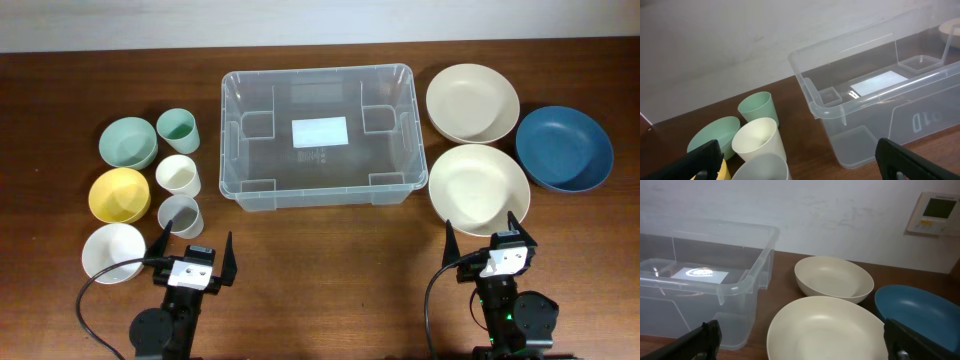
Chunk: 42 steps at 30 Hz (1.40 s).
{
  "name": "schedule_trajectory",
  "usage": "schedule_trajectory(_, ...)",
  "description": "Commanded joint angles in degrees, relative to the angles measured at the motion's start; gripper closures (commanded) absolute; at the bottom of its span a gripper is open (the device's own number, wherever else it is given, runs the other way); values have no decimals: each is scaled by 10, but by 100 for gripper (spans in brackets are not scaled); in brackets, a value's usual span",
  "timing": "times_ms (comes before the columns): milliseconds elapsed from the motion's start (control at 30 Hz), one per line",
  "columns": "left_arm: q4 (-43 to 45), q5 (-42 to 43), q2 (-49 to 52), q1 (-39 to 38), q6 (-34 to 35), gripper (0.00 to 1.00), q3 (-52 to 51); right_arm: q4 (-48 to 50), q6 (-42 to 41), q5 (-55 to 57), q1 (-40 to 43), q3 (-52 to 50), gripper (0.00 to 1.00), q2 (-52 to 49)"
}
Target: Pack container
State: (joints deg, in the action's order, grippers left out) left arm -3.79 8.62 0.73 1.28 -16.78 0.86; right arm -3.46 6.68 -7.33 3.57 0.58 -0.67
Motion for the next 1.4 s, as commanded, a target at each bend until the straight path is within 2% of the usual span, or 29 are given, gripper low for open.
schedule_trajectory(0,-1,4,-4,2,-5,0,-3,-4,4,5,-6,-3,1,5)
schedule_trajectory(1167,-1,4,-4,2,-5,0,-3,-2,1,-10,-6,-3,1,5)
schedule_trajectory(1300,-1,4,-4,2,-5,0,-3,-2,-8,-39,-6,-3,1,5)
schedule_trajectory(1367,-1,4,-4,2,-5,0,-3,1,-47,-43,-6,-3,1,5)
